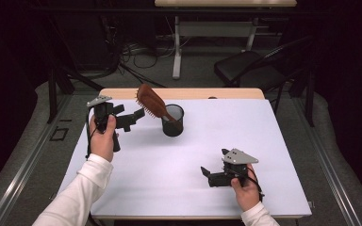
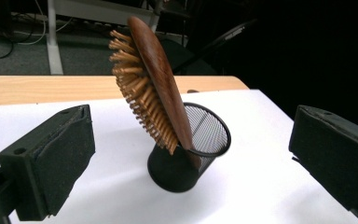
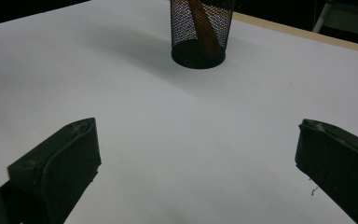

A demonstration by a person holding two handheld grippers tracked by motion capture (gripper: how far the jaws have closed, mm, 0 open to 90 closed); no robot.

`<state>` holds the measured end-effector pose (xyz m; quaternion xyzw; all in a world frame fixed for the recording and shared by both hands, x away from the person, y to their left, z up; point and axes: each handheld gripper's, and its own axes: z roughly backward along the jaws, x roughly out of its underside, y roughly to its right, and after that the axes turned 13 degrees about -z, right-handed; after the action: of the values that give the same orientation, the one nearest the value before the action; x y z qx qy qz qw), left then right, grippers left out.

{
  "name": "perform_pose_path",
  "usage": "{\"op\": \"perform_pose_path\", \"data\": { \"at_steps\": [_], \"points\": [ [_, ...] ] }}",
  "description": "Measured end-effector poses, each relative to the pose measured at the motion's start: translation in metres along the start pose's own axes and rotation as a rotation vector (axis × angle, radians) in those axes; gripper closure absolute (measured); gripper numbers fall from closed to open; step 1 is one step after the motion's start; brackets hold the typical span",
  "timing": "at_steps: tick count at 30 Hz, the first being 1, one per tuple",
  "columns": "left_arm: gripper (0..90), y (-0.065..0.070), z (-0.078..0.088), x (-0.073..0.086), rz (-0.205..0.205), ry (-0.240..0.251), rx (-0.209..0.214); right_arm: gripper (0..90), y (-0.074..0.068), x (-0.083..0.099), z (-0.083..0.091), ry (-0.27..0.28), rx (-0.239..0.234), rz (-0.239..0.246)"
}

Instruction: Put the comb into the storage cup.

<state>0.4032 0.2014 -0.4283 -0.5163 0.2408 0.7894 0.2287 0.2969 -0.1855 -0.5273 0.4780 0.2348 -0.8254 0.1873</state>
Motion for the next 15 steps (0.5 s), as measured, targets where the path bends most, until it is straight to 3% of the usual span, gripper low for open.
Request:
{"op": "perform_pose_path", "data": {
  "at_steps": [5, 15],
  "points": [
    [0.3, 0.006, 0.003, 0.004, -0.040, -0.019, 0.004, 0.0, 0.001, 0.000, 0.000, -0.004, -0.003, -0.002],
    [0.3, 0.012, 0.009, 0.019, -0.058, -0.041, 0.032, 0.0, 0.003, 0.000, 0.000, -0.008, -0.002, -0.010]
  ]
}}
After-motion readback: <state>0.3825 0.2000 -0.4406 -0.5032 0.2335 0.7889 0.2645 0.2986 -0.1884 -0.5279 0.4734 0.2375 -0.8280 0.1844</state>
